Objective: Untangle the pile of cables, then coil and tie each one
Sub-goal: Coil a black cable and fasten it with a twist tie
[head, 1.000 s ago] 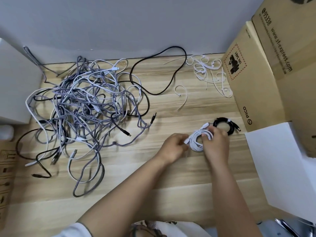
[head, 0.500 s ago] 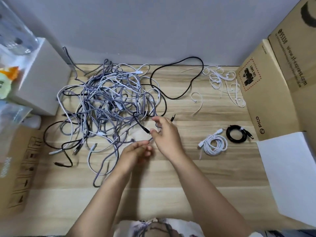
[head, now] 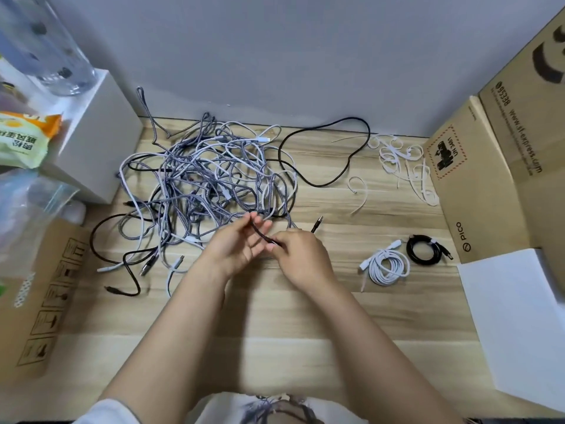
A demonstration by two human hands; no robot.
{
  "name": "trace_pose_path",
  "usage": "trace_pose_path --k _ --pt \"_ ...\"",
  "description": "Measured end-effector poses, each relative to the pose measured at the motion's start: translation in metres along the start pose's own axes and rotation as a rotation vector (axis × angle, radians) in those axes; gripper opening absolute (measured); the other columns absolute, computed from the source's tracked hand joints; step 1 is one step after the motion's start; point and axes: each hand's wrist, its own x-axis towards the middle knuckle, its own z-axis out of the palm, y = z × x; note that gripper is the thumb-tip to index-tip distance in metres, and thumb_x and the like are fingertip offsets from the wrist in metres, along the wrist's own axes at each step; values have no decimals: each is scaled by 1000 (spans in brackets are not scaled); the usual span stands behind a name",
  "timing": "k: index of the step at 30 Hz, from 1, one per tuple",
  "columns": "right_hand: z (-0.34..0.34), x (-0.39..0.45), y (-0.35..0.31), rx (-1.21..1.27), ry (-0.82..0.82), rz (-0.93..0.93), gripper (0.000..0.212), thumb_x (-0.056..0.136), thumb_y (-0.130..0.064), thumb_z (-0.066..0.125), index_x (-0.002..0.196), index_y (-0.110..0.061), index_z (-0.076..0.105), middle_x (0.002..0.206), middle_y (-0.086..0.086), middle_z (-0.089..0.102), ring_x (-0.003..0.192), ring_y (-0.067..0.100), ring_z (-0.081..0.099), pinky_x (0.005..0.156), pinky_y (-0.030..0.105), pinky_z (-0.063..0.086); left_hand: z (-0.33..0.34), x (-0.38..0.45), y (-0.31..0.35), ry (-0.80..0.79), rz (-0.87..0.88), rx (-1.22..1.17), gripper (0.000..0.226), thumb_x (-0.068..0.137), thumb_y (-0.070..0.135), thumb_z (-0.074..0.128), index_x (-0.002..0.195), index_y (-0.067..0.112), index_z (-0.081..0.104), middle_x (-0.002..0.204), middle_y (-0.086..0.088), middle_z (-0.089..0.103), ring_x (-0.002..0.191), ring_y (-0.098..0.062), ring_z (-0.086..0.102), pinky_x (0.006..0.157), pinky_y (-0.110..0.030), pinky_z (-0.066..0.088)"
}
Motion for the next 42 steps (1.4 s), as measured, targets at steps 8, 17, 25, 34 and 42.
trace_pose_path --k 8,17,25,34,42 --pt "-54 -44 -26 606 28 -403 19 83 -14 59 95 -8 73 116 5 54 110 18 52 96 30 40 17 8 19 14 -102 -2 35 101 19 29 68 13 40 43 0 52 36 -10 54 40 -18 49" --pt "-90 -52 -47 1687 -1 -425 34 86 -37 50 60 -15 48 70 11 63 76 28 61 83 36 49 14 11 17 3 -67 -136 23 98 16 39 82 10 54 51 -3 59 45 -11 60 44 -21 52" --pt "-46 -6 -26 882 279 149 36 74 -11 75 83 -27 45 70 -9 50 60 3 48 65 25 45 21 -10 7 -339 111 -17 23 85 16 51 83 18 74 86 4 74 78 -11 71 73 -23 55" --pt "-29 1 -26 441 90 166 17 88 -25 58 72 -26 53 56 -11 52 57 9 44 64 28 38 31 -14 7 -374 113 -80 18 75 13 51 78 14 68 77 0 66 72 -13 61 74 -30 53" --pt "-60 -30 -50 628 140 3 31 74 -41 50 66 -12 56 55 1 48 56 20 43 60 40 42 42 -10 27 -211 -50 -156 41 90 14 39 54 12 57 59 -2 54 61 -16 55 68 -25 40"
